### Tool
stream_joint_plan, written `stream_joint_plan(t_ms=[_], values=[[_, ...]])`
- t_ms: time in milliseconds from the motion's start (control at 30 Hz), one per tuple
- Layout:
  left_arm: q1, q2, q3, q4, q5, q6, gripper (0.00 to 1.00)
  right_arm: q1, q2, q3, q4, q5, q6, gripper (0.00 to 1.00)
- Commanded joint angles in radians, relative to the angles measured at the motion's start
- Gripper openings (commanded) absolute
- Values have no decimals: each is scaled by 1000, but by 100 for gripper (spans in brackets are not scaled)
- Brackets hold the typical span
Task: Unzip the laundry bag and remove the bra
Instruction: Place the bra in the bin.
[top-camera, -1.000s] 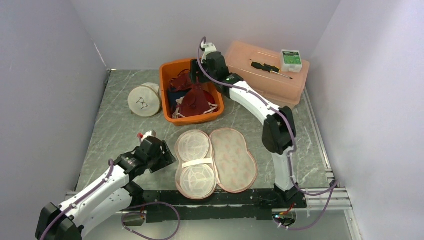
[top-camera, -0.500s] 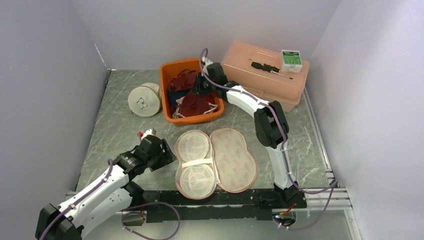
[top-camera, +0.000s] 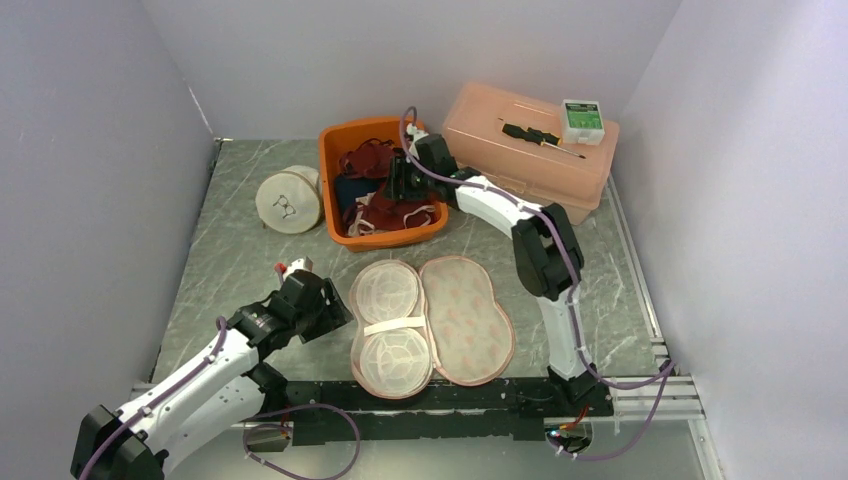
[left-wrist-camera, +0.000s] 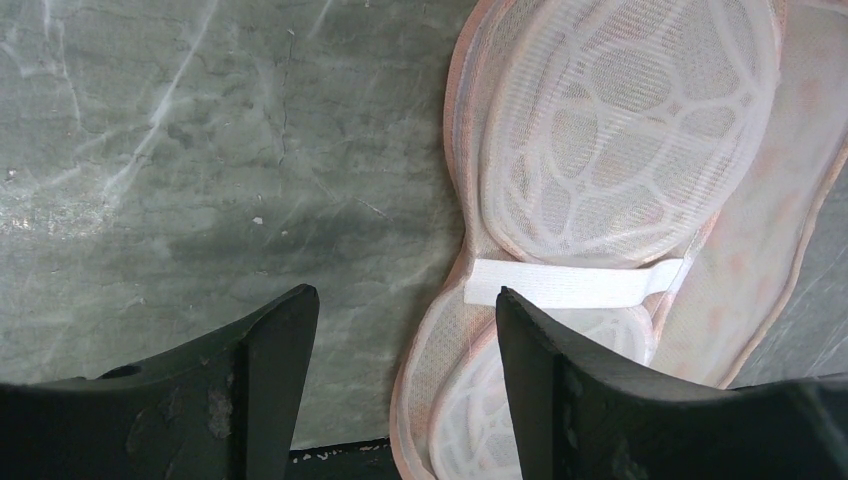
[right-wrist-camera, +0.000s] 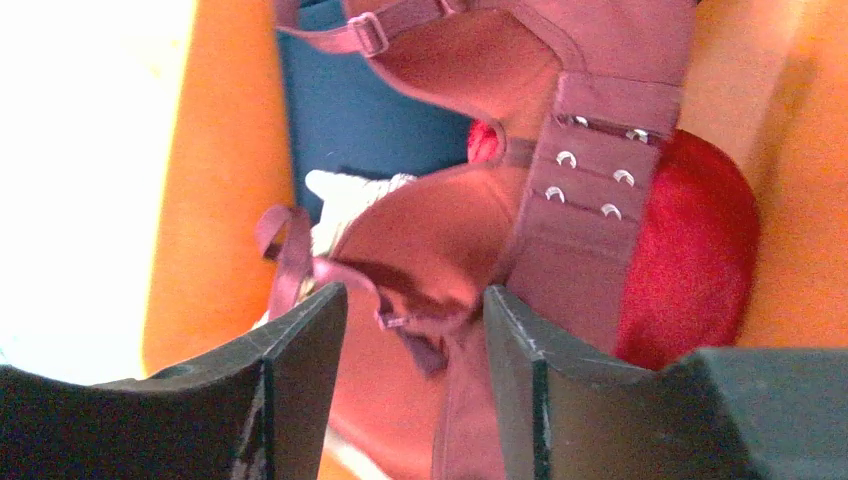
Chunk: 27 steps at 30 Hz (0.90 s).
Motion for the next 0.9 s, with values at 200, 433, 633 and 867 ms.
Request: stream_joint_plan(t_ms=[200, 433, 633, 867], values=[[-3, 20, -11, 148, 43, 50, 72, 94, -645, -423, 251, 306, -26, 70], [-6, 157, 0, 208, 106, 94, 74, 99, -1026, -926, 175, 278, 123, 74], [-28, 193, 10, 203, 105, 88, 73, 99, -1272, -1261, 48, 331, 178, 73], [-128, 204, 79, 123, -31, 125, 71, 95, -1462, -1418, -99, 504, 287, 69]])
